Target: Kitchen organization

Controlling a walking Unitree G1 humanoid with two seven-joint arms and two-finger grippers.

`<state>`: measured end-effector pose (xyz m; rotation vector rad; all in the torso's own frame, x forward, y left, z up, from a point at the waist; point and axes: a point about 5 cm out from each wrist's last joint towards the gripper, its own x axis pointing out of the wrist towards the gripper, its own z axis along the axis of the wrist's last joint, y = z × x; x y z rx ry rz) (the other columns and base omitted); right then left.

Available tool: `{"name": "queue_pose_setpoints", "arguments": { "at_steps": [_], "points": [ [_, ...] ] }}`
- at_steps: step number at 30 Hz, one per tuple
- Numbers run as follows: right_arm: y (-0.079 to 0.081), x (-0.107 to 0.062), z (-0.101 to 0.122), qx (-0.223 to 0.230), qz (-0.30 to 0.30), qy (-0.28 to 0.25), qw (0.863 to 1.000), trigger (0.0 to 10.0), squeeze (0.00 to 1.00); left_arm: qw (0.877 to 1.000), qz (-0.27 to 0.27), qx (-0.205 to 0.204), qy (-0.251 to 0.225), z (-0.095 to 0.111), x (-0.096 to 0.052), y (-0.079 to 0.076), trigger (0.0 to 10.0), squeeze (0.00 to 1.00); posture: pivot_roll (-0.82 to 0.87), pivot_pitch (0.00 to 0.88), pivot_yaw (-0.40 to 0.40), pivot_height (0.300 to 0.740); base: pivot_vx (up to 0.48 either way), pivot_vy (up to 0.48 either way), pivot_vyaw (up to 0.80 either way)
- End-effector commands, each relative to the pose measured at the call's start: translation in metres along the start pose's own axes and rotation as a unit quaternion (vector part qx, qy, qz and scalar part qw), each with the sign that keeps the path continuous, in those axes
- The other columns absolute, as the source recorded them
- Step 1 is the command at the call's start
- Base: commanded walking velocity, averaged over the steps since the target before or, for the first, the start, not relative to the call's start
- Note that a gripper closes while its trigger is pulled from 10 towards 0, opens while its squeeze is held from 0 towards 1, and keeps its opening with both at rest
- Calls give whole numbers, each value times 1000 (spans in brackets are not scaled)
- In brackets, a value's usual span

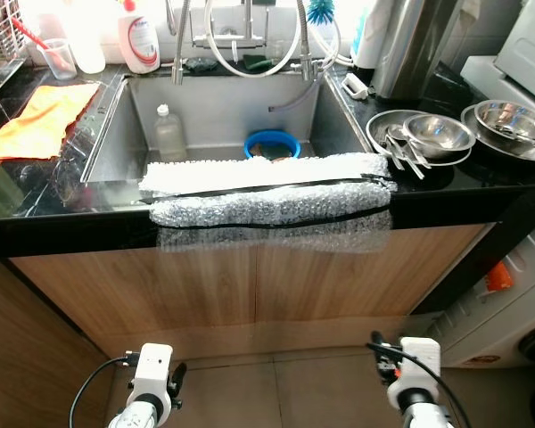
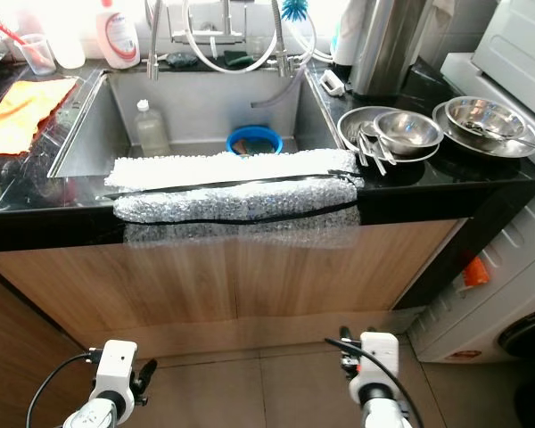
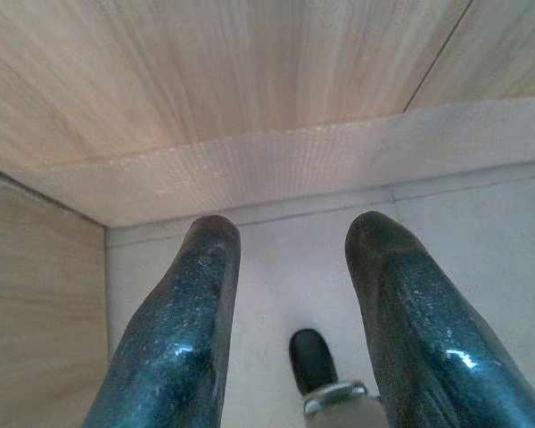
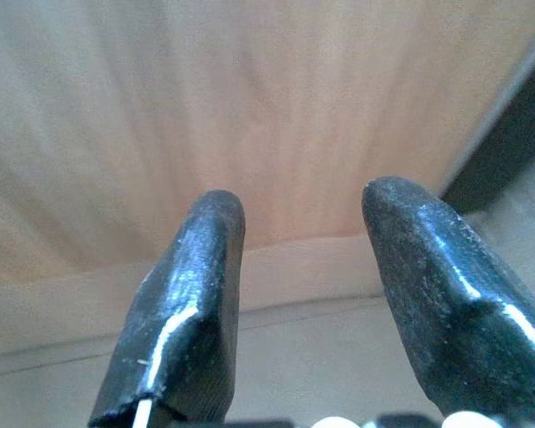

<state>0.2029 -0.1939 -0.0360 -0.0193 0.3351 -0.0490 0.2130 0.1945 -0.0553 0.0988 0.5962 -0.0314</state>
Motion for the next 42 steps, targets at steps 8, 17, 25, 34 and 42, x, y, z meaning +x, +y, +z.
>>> {"name": "queue_pose_setpoints", "arguments": {
  "at_steps": [8,17,25,34,42],
  "points": [
    [-1,-13,15,1,-2,-54,999,10000,0,966,75,56,-240,65,-31,46,10000,0,-35,0,15,740,0,0,0],
    [12,-1,37,3,6,-90,996,10000,0,948,94,24,-302,102,-46,46,10000,0,-18,0,28,740,0,0,0],
    [13,12,76,-7,-3,-149,989,10000,0,923,127,20,-364,146,-71,60,10000,0,12,0,18,740,0,0,0],
    [14,25,113,-8,-18,-200,980,10000,0,894,81,48,-438,211,-73,43,10000,0,10,0,21,740,0,0,0],
    [18,33,133,-15,-24,-227,974,10000,0,899,33,59,-432,221,-62,25,10000,0,-3,0,34,740,0,0,0]
  ]
}}
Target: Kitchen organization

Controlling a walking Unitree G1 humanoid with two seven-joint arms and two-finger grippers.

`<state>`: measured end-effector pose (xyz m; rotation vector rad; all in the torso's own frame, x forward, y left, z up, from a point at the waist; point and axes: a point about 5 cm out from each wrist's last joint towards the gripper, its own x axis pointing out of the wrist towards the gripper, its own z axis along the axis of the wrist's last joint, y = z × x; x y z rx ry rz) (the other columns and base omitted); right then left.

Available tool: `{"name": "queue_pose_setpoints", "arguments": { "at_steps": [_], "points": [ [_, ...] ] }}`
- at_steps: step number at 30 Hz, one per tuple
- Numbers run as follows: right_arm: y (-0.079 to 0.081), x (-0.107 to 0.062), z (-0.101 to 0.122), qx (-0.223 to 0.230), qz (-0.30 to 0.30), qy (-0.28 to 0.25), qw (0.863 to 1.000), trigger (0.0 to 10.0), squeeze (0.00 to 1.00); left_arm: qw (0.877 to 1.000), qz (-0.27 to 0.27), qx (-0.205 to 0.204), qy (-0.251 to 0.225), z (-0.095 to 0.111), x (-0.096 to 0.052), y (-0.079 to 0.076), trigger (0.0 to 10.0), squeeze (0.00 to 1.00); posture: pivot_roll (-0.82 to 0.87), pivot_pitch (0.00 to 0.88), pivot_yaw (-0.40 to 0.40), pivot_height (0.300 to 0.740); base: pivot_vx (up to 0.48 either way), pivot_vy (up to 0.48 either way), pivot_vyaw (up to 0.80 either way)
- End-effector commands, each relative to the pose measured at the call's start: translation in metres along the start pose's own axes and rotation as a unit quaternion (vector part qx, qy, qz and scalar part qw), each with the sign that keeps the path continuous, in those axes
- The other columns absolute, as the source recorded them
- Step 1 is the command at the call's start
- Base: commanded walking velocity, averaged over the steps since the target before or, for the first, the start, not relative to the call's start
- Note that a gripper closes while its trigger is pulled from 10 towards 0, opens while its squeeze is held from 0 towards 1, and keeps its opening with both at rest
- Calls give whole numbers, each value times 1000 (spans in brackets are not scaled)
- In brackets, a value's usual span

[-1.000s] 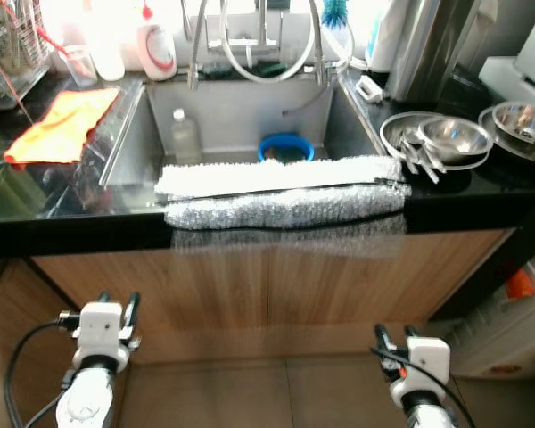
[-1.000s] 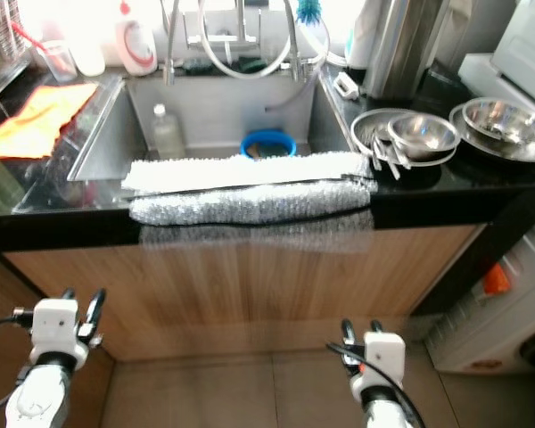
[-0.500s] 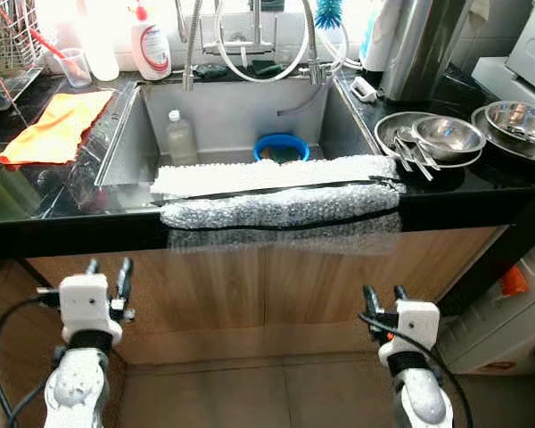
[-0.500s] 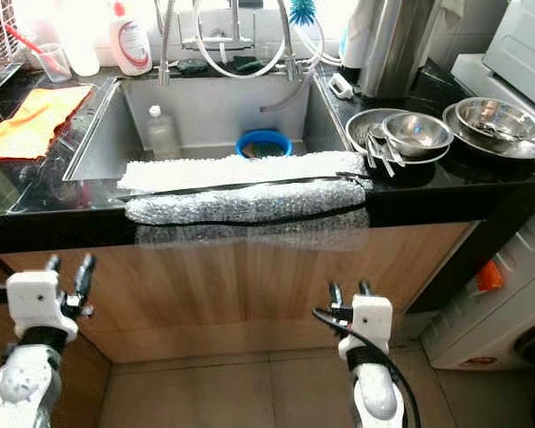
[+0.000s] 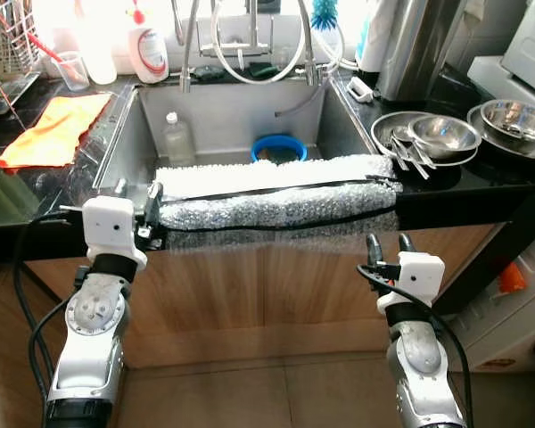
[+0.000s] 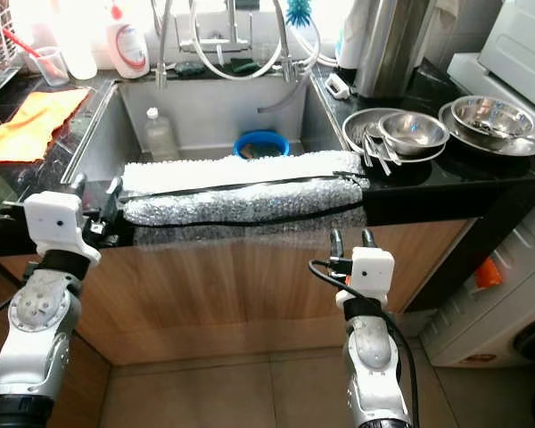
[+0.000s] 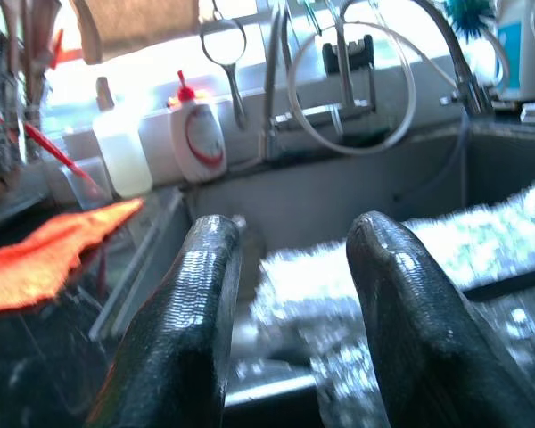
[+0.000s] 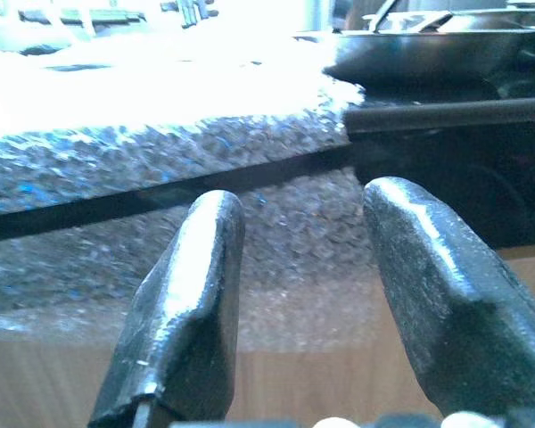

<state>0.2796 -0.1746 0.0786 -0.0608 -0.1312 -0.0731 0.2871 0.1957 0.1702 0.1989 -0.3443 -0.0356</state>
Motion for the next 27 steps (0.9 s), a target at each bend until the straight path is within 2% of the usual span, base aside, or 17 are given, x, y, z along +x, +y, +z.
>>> {"name": "queue_pose_setpoints", "arguments": {
  "at_steps": [1,6,12,17,23,27],
  "points": [
    [-2,-1,-1,-5,-7,5,1000,10000,0,1000,-7,5,22,-7,-4,0,10000,0,-2,0,34,740,0,0,0],
    [-5,1,13,-6,-9,-14,1000,10000,0,999,-6,-5,46,-15,-12,-2,10000,0,-1,0,16,740,0,0,0],
    [-16,4,17,-9,-19,-18,1000,10000,0,999,3,-13,53,-16,-20,-7,10000,0,8,0,-14,740,0,0,0],
    [-10,10,21,-9,-2,-13,1000,10000,0,998,8,-21,56,-18,-18,-11,10000,0,-11,0,-41,740,0,0,0],
    [-10,6,24,-9,1,-16,1000,10000,0,998,-3,-25,64,-21,-22,-16,10000,0,-33,0,-37,740,0,0,0],
    [-8,4,24,-8,2,-15,1000,10000,0,998,-12,-28,63,-20,-19,-19,10000,0,-41,0,-27,740,0,0,0]
  ]
}}
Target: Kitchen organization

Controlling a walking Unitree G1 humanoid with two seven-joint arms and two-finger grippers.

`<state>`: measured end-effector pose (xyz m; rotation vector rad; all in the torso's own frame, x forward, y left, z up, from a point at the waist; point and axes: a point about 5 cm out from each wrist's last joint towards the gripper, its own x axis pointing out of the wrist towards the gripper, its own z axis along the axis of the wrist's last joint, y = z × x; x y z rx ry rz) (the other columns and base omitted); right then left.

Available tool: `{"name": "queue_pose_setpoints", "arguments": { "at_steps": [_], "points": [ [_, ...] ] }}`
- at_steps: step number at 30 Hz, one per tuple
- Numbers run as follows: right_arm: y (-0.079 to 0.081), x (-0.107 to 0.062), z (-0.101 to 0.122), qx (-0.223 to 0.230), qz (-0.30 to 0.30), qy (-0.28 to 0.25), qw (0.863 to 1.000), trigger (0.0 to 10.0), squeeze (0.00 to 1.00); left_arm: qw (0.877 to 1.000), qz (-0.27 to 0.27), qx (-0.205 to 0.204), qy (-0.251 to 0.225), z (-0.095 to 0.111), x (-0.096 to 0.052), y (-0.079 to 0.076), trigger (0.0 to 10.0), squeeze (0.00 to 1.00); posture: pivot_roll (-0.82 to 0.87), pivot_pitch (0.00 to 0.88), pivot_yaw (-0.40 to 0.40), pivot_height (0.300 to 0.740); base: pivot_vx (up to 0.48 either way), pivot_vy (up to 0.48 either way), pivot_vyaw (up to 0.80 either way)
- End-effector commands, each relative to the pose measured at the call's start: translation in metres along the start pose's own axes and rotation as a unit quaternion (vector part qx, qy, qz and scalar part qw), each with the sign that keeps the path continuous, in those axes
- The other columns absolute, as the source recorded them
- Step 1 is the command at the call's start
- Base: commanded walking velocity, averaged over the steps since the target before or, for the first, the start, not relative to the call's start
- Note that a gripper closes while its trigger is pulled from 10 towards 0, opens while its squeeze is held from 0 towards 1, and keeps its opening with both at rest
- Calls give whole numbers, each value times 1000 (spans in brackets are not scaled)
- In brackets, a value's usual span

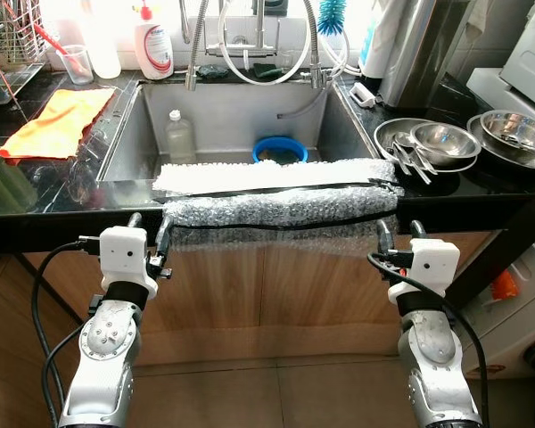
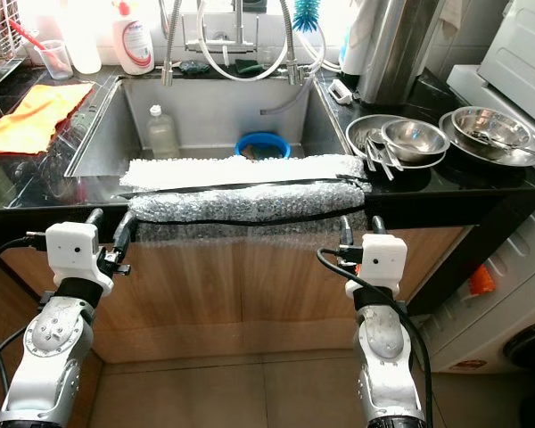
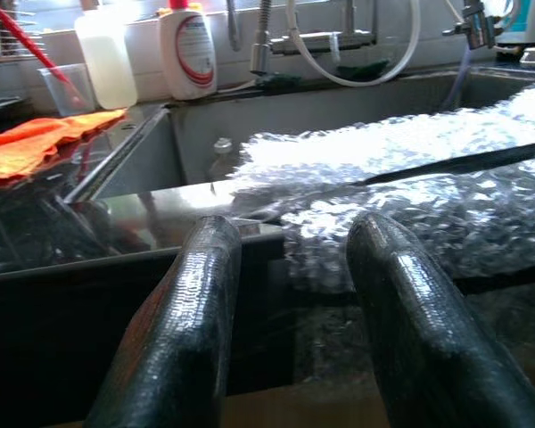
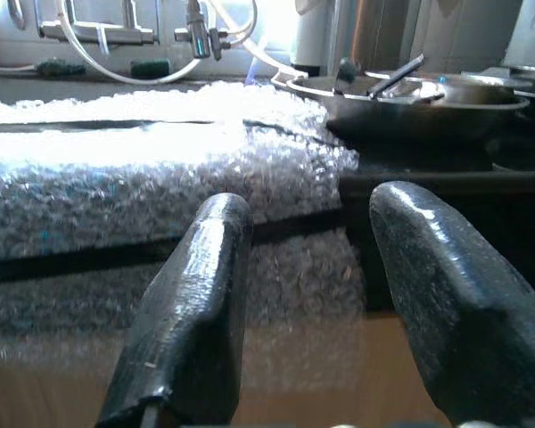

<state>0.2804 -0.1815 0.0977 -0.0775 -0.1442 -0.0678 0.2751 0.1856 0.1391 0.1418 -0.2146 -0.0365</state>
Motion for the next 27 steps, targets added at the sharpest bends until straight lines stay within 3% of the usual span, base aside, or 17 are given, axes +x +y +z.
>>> {"name": "queue_pose_setpoints", "arguments": {
  "at_steps": [1,14,23,27],
  "points": [
    [0,0,5,1,-1,-8,1000,10000,0,1000,-14,2,-1,3,3,-5,10000,0,-40,0,-23,740,0,0,0],
    [-6,2,7,-4,-4,-7,1000,10000,0,999,-36,-6,-3,3,4,-20,10000,0,-43,0,-30,740,0,0,0],
    [-10,9,12,-9,-6,-12,1000,10000,0,999,-29,-10,-11,5,9,-21,10000,0,-37,0,-53,740,0,0,0],
    [-16,10,14,0,-28,-12,1000,10000,0,1000,-28,-8,-11,5,5,-22,10000,0,-27,0,-63,740,0,0,0]
  ]
}}
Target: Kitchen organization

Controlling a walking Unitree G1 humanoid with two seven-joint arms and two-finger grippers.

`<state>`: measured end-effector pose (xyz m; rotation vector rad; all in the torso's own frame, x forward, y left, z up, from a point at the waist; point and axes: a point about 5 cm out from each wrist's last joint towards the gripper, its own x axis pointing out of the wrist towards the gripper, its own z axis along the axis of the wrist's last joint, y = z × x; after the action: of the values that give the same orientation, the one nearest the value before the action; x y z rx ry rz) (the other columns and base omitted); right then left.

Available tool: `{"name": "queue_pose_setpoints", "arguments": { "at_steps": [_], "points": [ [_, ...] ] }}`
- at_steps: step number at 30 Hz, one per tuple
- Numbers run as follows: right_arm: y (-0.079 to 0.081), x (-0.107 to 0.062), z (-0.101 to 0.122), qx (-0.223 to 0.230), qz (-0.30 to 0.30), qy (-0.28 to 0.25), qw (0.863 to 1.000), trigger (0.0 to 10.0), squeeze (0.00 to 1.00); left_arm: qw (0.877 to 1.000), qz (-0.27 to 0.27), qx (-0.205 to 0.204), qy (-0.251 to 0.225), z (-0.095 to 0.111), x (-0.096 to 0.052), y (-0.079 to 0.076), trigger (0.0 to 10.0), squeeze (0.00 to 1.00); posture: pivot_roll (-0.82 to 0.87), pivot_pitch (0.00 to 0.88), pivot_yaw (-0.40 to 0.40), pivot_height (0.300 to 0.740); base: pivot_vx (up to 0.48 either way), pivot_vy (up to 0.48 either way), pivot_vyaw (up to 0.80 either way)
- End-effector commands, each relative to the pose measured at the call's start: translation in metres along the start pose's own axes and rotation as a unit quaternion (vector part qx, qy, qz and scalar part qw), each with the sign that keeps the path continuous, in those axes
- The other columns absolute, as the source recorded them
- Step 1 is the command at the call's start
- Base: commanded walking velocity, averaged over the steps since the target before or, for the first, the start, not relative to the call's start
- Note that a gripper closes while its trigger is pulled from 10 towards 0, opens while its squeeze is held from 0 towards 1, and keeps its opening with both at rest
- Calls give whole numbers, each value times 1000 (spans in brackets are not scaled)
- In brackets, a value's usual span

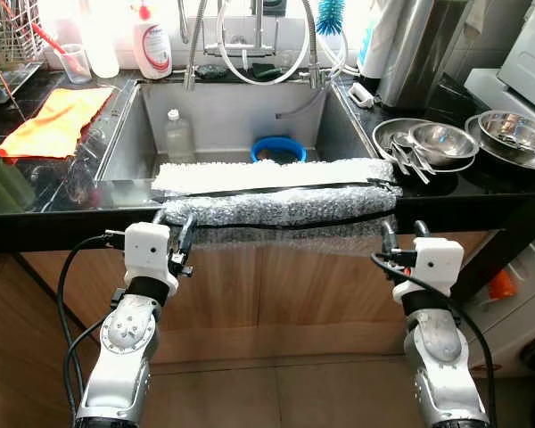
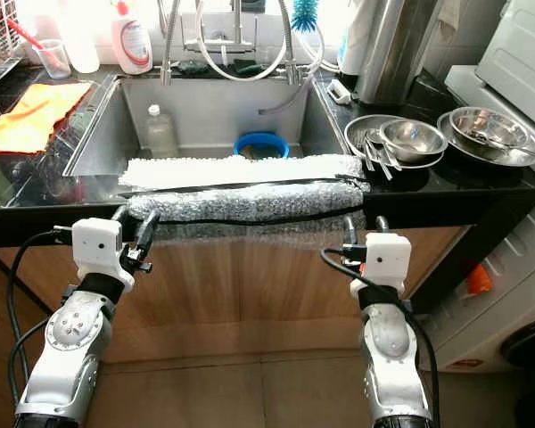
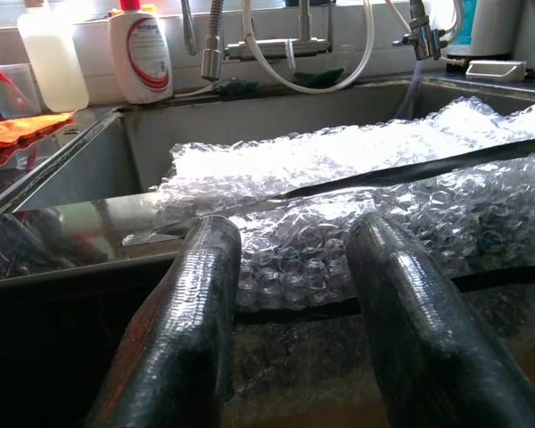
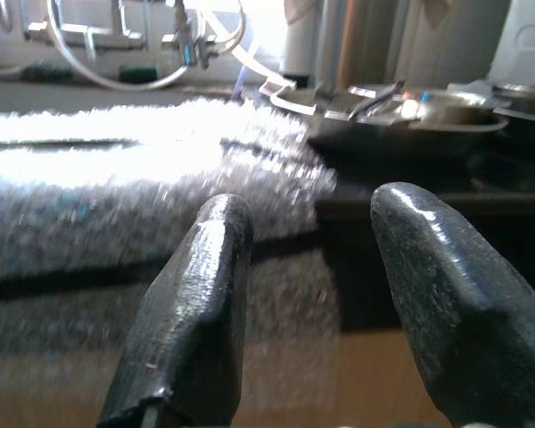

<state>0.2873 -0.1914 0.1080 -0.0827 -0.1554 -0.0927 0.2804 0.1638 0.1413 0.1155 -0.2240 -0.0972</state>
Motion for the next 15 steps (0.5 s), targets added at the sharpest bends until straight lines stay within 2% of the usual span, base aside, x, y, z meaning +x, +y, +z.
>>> {"name": "queue_pose_setpoints", "arguments": {
  "at_steps": [1,5,7,12,15],
  "points": [
    [-6,1,4,2,-18,-5,1000,10000,0,1000,0,9,-4,0,-3,-1,10000,0,-26,0,-63,740,0,0,0],
    [-6,-1,0,2,-28,6,1000,10000,0,1000,-1,10,-3,-1,-6,-2,10000,0,-15,0,-62,740,0,0,0],
    [-8,-2,-7,18,-47,21,999,10000,0,1000,-2,11,-3,0,-5,-3,10000,0,-6,0,-60,740,0,0,0],
    [-10,9,3,81,-86,6,993,10000,0,1000,-5,18,-7,3,-1,0,10000,0,-3,0,-43,740,0,0,0],
    [-9,13,9,85,-85,-2,993,10000,0,1000,-7,23,-9,5,-1,1,10000,0,6,0,-41,740,0,0,0]
  ]
}}
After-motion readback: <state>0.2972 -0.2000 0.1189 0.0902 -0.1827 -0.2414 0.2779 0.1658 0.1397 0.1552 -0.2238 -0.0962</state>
